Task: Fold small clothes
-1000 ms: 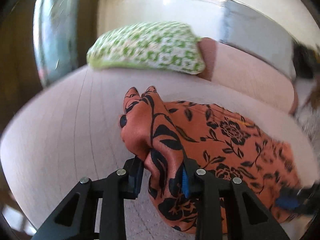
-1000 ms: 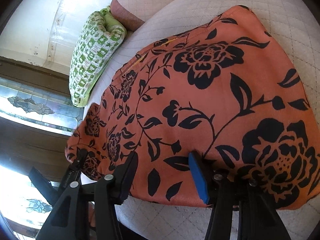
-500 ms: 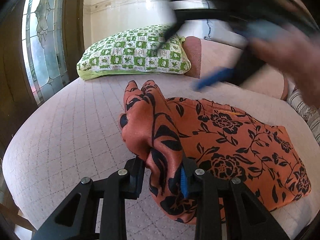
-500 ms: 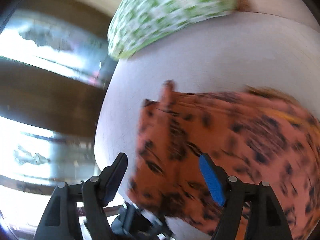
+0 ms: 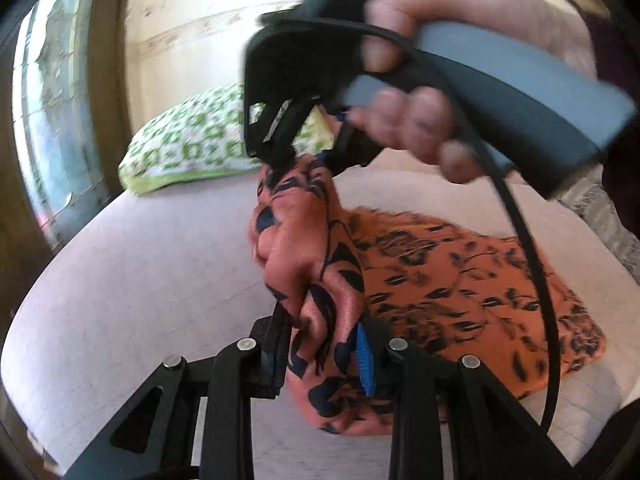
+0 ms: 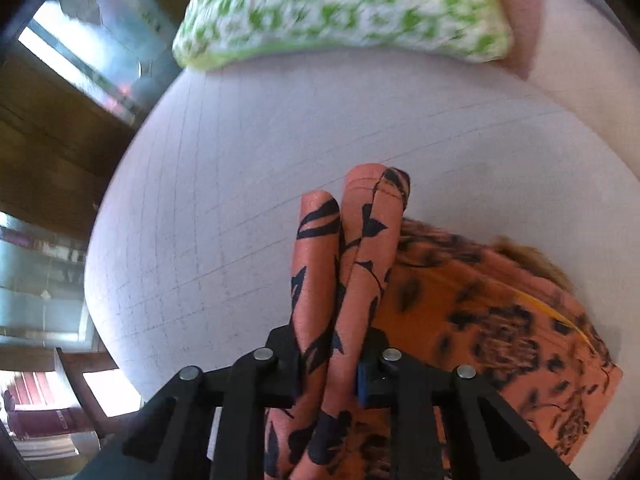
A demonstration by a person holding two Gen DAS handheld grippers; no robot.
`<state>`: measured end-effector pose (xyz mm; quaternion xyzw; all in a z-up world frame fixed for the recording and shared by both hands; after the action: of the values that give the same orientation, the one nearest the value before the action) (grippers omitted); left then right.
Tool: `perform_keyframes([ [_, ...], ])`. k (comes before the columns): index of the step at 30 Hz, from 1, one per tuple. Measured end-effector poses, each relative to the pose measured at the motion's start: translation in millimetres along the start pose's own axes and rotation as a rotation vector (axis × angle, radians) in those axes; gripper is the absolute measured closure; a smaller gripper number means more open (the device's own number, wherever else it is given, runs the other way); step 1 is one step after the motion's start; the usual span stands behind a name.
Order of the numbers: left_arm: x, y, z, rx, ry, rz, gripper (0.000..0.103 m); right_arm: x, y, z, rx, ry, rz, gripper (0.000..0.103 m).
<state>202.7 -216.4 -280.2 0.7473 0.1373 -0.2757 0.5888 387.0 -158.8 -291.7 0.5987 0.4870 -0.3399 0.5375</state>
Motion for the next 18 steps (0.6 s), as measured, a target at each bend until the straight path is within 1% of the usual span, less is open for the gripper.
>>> perform_keyframes([
  [1,-4,4,9,0.008,-0.025,0.018,0.074,-18,-4,19,0.026,0.016,0.042,0.084],
  [2,-8,9,21,0.016,-0.056,0.036,0.074,-28,-6,30,0.043,0.030,0.063,0.084],
  [3,-12,13,33,0.028,-0.083,0.055,0.074,-46,-11,50,0.070,0.062,0.102,0.084],
  [4,-16,17,47,0.041,-0.110,0.072,0.074,-57,-11,60,0.085,0.074,0.129,0.084],
  [6,-23,25,80,0.072,-0.180,0.108,0.074,-82,-20,93,0.126,0.091,0.186,0.084],
  [8,-26,30,117,0.105,-0.248,0.123,0.074,-105,-32,133,0.175,0.103,0.236,0.084],
  [9,-25,31,132,0.116,-0.274,0.118,0.074,-114,-40,162,0.209,0.096,0.254,0.084],
  [11,-20,31,167,0.130,-0.342,0.089,0.074,-118,-52,201,0.256,0.075,0.269,0.084],
  [12,-16,30,182,0.140,-0.365,0.075,0.074,-119,-60,228,0.294,0.071,0.273,0.084],
  [14,-5,24,212,0.182,-0.390,0.039,0.074,-119,-71,266,0.343,0.069,0.287,0.084],
  [16,4,15,231,0.216,-0.408,-0.001,0.074,-113,-81,307,0.408,0.066,0.301,0.084],
  [18,13,3,247,0.255,-0.426,-0.048,0.074,-98,-94,338,0.482,0.088,0.277,0.084],
])
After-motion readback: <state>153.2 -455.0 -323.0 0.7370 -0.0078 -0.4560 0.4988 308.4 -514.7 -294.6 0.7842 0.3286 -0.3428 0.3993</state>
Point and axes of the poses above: each gripper's, at about its wrist camera, not at the fingertips, and x roughly the way its jaws point, z to its right, y to its top, the point moved 9 cm from there along x, roughly the way its jaws point, and after that the axes turned 9 degrees about x, right-handed, at the moved point
